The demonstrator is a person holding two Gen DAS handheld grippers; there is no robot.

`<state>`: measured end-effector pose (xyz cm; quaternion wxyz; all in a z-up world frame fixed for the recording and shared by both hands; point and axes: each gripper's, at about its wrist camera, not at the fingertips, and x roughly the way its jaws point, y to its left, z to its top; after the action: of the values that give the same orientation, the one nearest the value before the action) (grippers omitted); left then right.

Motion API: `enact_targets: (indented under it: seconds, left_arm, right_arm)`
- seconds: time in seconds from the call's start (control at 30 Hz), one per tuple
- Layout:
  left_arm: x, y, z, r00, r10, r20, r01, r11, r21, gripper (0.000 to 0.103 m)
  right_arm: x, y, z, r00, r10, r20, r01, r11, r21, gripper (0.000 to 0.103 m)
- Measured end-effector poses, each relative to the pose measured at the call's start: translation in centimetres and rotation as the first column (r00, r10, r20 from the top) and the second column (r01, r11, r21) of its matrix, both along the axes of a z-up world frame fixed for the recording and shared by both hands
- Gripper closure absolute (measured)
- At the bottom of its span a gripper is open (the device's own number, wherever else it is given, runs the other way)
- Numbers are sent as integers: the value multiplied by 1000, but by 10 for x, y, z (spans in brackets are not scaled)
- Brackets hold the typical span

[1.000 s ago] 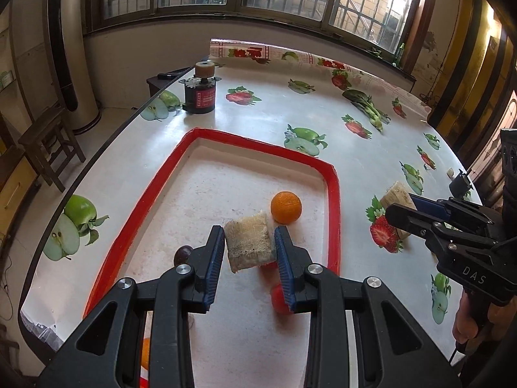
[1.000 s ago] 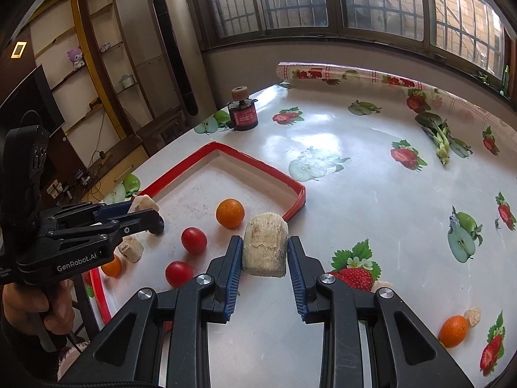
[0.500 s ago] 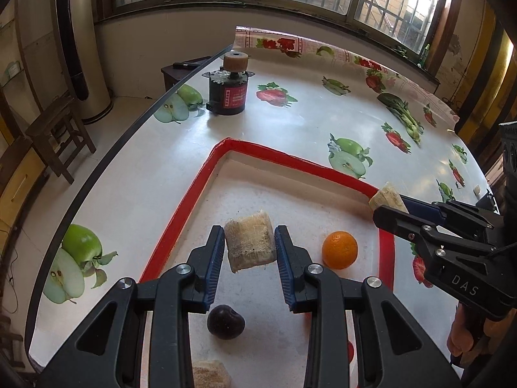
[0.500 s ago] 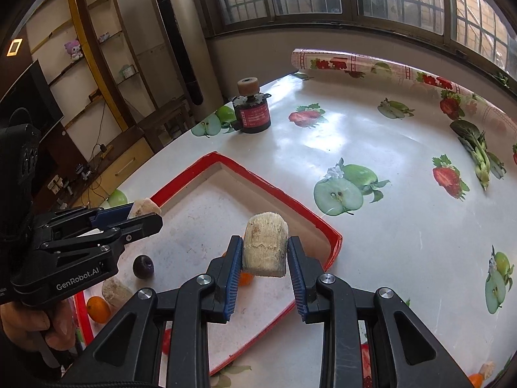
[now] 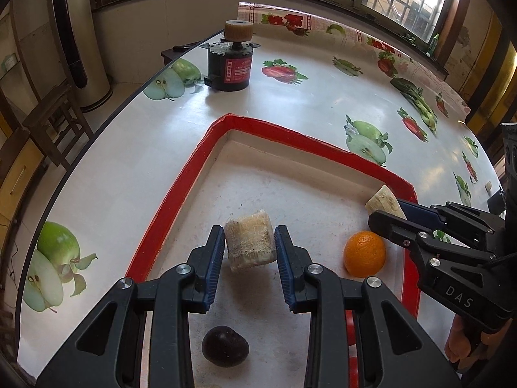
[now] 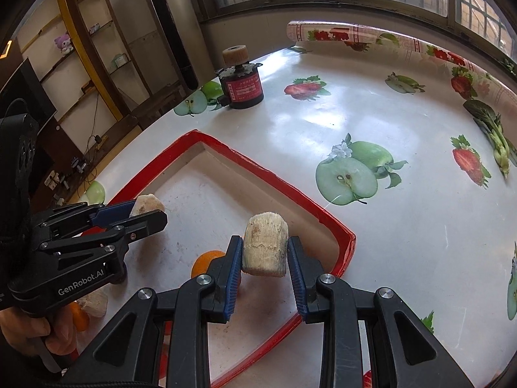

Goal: Organize fruits
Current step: 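Carry the biscuit with the left tool into the tray while the right tool carries the bread piece, then open the left tool to release the biscuit while the right tool releases the bread piece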

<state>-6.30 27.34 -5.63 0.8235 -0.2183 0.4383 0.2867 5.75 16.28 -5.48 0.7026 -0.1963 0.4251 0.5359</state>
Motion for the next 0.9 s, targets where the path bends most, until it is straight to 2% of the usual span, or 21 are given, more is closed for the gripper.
enact_targets:
  seconds: [0.1,0.3,0.37,0.43,0.47,0.9]
  left_arm:
    - [2,2,-6,1000,-1,-15,1,1000,-26,73]
    - [1,-3,-6,1000,3,-30,-3,1000,-10,73]
    - [0,-5,-3,1000,5,-30,-5,1000,2,69]
    - [-3,-8,2,1000,8,-17,-8,1000,12,59]
    - [-5,-9,4,1000,9,-12,-9,1000,19,58]
    - [-20,-31,30,999,2,37,-4,999,48,58]
  right_arm:
    - [0,0,-3,1000,0,-4,0,1000,-5,73]
    - [1,-1,-3,1000,-4,-13,4,1000,-3,70]
    - [-1,-3,-2,1000,-2,-8,2,1000,-2,68]
    - [-3,-6,2,1000,2,0,-2,1000,3,64]
    - [-4,-8,3,1000,2,2,-3,1000,7,62]
    - [-15,-59,39,1000,-16,27,14,996,83,59]
